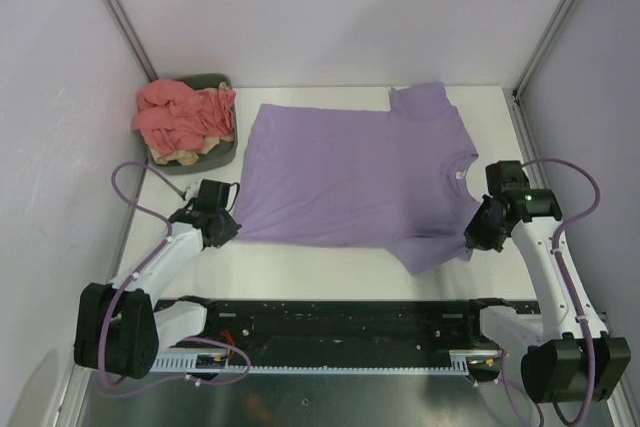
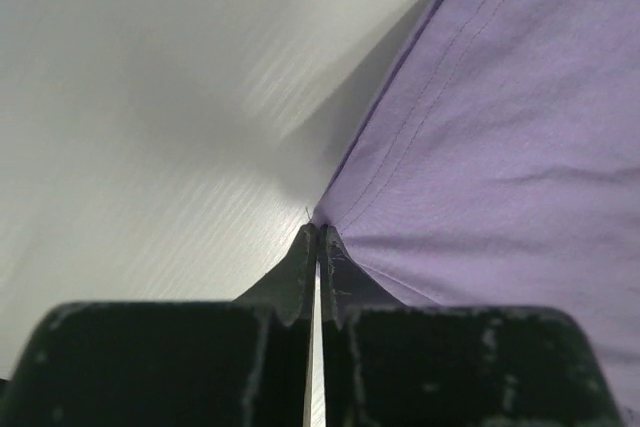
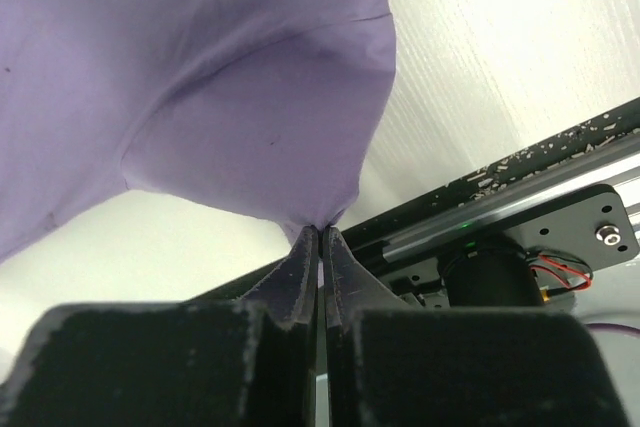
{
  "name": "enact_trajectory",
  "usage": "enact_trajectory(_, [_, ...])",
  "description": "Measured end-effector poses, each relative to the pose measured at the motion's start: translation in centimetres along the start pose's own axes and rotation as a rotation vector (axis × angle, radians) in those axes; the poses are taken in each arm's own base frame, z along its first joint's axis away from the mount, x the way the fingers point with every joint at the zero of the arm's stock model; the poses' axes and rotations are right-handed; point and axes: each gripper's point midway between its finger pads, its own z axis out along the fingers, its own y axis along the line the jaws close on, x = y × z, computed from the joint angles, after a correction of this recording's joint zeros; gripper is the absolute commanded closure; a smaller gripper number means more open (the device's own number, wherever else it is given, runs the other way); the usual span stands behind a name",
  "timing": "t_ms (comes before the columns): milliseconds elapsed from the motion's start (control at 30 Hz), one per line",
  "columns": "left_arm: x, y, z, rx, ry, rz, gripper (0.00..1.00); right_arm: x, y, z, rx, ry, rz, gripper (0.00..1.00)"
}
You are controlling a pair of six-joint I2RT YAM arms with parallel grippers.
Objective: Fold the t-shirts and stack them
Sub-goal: Grap the side of the flattened tshirt closest away from the robot with both arms, then fold the flattened tshirt in 1/3 of the way
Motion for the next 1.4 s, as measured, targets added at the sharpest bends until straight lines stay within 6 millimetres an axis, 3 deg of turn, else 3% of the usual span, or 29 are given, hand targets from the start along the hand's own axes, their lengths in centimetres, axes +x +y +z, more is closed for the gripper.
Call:
enact_trajectory(200, [0.0, 0.5, -0.2, -0.025, -0.003, 0.041, 1.00, 0.7, 0.6, -0.6, -0.001, 0.003, -0.076, 1.00])
enact_trajectory(300, [-1.3, -0.7, -0.5, -0.036, -0.008, 0.067, 1.00, -1.0, 2.1, -0.9, -0.012, -0.029, -0.086, 1.00])
enact_trajectory(367, [-3.3, -2.7, -0.6, -0.027, -0.026, 0.082, 1.00, -2.9, 4.0, -0.4, -0.018, -0.058, -0.105, 1.00])
enact_trajectory(433, [-5.4, -5.1, -0.3, -0.020, -0.047, 0.099, 1.00, -5.0, 6.2, 0.5, -0.015, -0.083, -0.122, 1.00])
enact_trajectory(533, [-8.4, -8.8, 1.0, -0.013, -0.078, 0.124, 1.00, -8.9, 10.3, 3.8, 0.008, -0.123, -0.160, 1.00])
enact_trajectory(667, [-9.9, -11.2, 3.2, -0.032, -0.082, 0.154, 1.00, -12.2, 13.6, 7.6, 0.057, -0.153, -0.206, 1.00])
enact_trajectory(800, [-10.1, -11.8, 5.0, -0.062, -0.068, 0.169, 1.00, -14.8, 16.1, 10.5, 0.086, -0.191, -0.231, 1.00])
enact_trajectory(1067, [-10.4, -11.4, 5.6, -0.089, -0.068, 0.167, 1.00, -16.2, 16.0, 11.6, 0.116, -0.223, -0.223, 1.00])
enact_trajectory(1300, [-11.4, -10.7, 5.6, -0.104, -0.082, 0.143, 1.00, -17.5, 13.1, 11.5, 0.131, -0.240, -0.154, 1.00])
enact_trajectory(1400, [-11.5, -10.5, 5.7, -0.107, -0.083, 0.139, 1.00, -18.1, 12.9, 11.0, 0.123, -0.259, -0.138, 1.00])
